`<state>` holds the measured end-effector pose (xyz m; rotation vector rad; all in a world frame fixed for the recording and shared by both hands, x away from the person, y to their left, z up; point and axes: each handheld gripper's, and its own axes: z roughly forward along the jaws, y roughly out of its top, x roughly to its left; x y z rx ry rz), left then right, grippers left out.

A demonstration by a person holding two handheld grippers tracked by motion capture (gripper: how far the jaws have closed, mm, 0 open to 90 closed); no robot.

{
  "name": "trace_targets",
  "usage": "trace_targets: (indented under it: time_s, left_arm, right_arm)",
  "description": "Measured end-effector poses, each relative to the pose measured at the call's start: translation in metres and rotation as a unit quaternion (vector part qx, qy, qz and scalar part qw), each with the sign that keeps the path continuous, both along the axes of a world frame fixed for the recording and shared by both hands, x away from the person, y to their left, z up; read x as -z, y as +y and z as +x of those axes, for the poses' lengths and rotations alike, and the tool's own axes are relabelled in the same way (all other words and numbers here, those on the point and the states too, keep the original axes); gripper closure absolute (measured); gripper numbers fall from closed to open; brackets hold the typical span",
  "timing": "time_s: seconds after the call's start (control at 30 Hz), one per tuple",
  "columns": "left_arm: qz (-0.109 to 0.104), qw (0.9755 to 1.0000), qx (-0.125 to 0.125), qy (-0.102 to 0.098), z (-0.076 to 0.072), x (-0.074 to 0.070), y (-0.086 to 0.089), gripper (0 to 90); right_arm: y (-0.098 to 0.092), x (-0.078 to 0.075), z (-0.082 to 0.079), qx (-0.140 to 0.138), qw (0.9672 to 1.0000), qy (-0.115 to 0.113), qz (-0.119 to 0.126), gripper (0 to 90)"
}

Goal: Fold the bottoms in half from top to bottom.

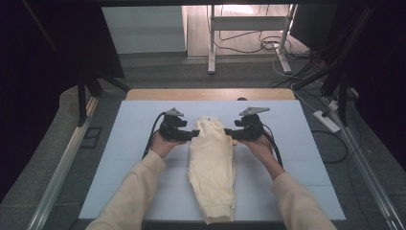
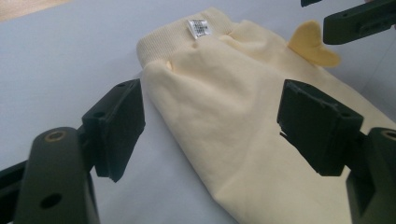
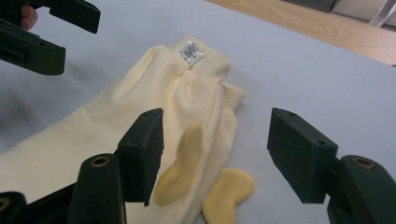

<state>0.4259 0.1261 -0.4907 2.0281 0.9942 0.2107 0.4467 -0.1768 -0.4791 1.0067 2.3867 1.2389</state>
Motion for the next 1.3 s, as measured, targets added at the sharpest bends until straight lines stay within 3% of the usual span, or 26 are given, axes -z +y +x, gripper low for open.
trace_targets:
  time_s: [0.17,0.53,0.9,1.2,1.3]
  left_arm:
    - [0.005,1.0000,-0.001,0.002,0.004,0.005,-0.001,25.0]
    - [-0.006,0.9996,-0.015,0.021,0.013,0.017,-0.002,23.9]
    - [0.016,0.9990,-0.016,0.038,0.018,0.032,-0.011,23.9]
    - [0.020,0.9984,-0.016,0.051,0.021,0.038,-0.012,24.7]
    - [0.024,0.9981,-0.013,0.056,0.021,0.041,-0.015,25.6]
  right_arm:
    - [0.004,0.006,0.006,-0.001,0.9999,0.012,0.000,36.7]
    - [0.012,0.021,0.014,-0.005,0.9994,0.031,-0.013,36.7]
    - [0.015,0.034,0.020,-0.006,0.9987,0.046,-0.019,36.8]
    - [0.015,0.047,0.024,-0.004,0.9975,0.065,-0.030,37.6]
    - [0.016,0.049,0.024,-0.005,0.9978,0.060,-0.029,39.0]
